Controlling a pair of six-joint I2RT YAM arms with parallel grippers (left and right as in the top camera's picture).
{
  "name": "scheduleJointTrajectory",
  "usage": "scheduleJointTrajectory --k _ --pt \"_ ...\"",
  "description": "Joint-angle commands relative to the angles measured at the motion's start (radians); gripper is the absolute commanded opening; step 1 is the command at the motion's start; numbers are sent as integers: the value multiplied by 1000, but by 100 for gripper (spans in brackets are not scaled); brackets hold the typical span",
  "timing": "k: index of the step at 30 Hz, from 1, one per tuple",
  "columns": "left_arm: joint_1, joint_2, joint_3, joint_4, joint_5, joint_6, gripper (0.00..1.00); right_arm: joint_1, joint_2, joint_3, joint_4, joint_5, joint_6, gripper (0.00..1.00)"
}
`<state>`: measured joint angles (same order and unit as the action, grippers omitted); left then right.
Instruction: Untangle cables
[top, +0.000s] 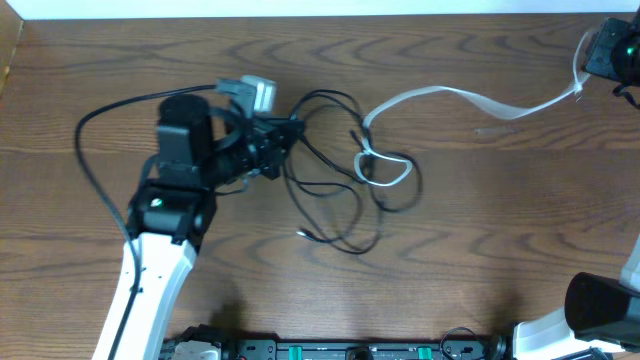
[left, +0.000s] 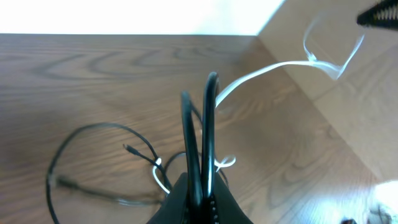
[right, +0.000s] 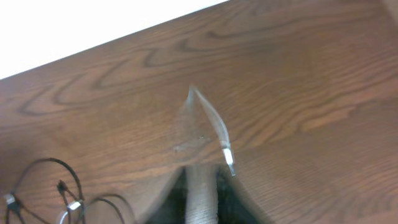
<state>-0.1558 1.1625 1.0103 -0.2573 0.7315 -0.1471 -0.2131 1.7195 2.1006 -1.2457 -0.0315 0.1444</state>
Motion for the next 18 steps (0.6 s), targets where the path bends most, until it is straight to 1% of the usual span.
scheduleJointTrajectory --k 1,2,3,4,6,7,9,11,14,18 --pt "24 -21 11 -39 22 53 8 -2 -19 -11 -5 -135 -53 48" --pt "24 -20 11 -48 26 66 8 0 -19 -13 -7 -222 -115 65" --pt "24 -18 11 -53 29 69 8 3 -19 -18 -11 -316 -182 84" --pt "24 -15 11 -55 30 68 7 8 -19 -20 -21 -406 -251 99" --pt "24 -12 11 -54 43 69 7 24 -19 -22 -54 -550 -388 99" --pt "24 -12 11 -54 43 69 8 35 -19 -23 -73 -591 -442 99" --pt "24 -13 11 -54 47 68 7 66 -18 -23 -114 -608 -519 99" --pt "24 -13 11 -55 47 68 8 96 -18 -24 -150 -607 -563 99" --pt "24 -13 11 -53 70 69 8 157 -17 -53 -173 -606 -588 99" --pt "24 -14 11 -49 99 69 8 242 -17 -146 -167 -542 -641 99"
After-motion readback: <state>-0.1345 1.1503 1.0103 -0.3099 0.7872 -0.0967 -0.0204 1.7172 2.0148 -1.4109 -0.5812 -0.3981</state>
